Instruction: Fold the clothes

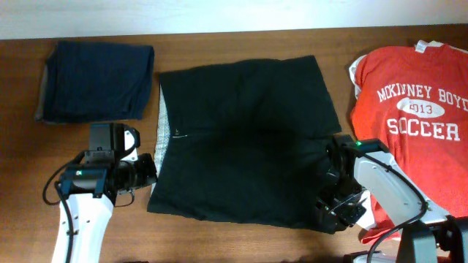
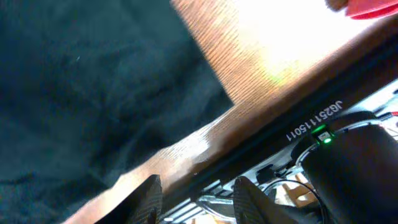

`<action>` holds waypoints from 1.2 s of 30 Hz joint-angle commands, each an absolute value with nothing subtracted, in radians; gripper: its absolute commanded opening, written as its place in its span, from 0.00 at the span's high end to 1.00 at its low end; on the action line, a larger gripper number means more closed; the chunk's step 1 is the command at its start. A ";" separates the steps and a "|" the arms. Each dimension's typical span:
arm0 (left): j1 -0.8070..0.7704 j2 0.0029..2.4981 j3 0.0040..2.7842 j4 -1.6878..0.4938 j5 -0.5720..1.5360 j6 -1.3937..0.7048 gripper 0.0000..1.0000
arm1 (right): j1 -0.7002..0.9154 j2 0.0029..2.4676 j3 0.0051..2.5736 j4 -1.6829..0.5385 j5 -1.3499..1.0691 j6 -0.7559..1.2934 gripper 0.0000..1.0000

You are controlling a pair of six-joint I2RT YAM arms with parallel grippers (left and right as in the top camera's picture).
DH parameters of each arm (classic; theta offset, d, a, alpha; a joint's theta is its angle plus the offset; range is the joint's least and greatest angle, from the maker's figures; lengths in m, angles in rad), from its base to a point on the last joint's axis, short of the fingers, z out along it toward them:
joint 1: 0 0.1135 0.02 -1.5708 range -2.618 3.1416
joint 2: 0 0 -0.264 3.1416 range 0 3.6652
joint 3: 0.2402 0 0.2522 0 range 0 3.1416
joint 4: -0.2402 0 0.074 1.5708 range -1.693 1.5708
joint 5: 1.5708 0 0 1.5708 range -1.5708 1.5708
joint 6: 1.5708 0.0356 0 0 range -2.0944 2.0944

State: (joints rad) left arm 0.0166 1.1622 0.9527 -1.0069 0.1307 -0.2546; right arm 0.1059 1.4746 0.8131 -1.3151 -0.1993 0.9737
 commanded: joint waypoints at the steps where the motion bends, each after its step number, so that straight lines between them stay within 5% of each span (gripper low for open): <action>1: 0.021 1.159 0.947 -0.999 0.134 -0.246 0.91 | 0.111 1.470 0.807 -1.319 -0.134 1.121 0.57; 8: 0.021 1.159 0.947 -0.999 0.134 -0.246 0.91 | 0.111 1.470 0.672 -1.110 -0.165 1.165 0.55; 9: 0.020 1.159 0.947 -0.999 0.134 -0.246 0.91 | 0.111 1.470 0.651 -1.075 -0.165 1.165 0.48; 10: 0.020 1.159 0.947 -0.999 0.134 -0.246 0.91 | 0.111 1.471 0.637 -1.058 -0.169 1.165 0.25; 12: 0.021 1.159 0.947 -0.999 0.134 -0.246 0.91 | 0.111 1.471 0.631 -1.058 -0.173 1.160 0.09; 15: 0.021 1.159 0.947 -0.999 0.134 -0.246 0.91 | 0.111 1.470 0.631 -1.060 -0.214 1.161 0.02; 18: 0.021 1.159 0.947 -0.999 0.134 -0.246 0.90 | 0.111 1.471 0.626 -1.058 -0.214 1.161 0.27; 23: 0.021 1.159 0.947 -0.999 0.134 -0.246 0.89 | 0.111 1.471 0.523 -0.924 -0.213 1.161 0.31; 26: 0.021 1.159 0.947 -0.999 0.134 -0.246 0.89 | 0.111 1.471 0.506 -0.907 -0.214 1.161 0.61; 29: 0.021 1.159 0.947 -0.999 0.134 -0.246 0.89 | 0.111 1.471 0.506 -0.908 -0.213 1.161 0.76; 36: 0.021 1.159 0.947 -0.999 0.134 -0.246 0.89 | 0.111 1.471 0.507 -0.934 -0.198 1.141 0.81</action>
State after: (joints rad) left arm 0.0166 1.1622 0.9524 -1.0012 0.1307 -0.2546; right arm 0.1055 1.4353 0.5644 -0.9241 -0.2981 1.1400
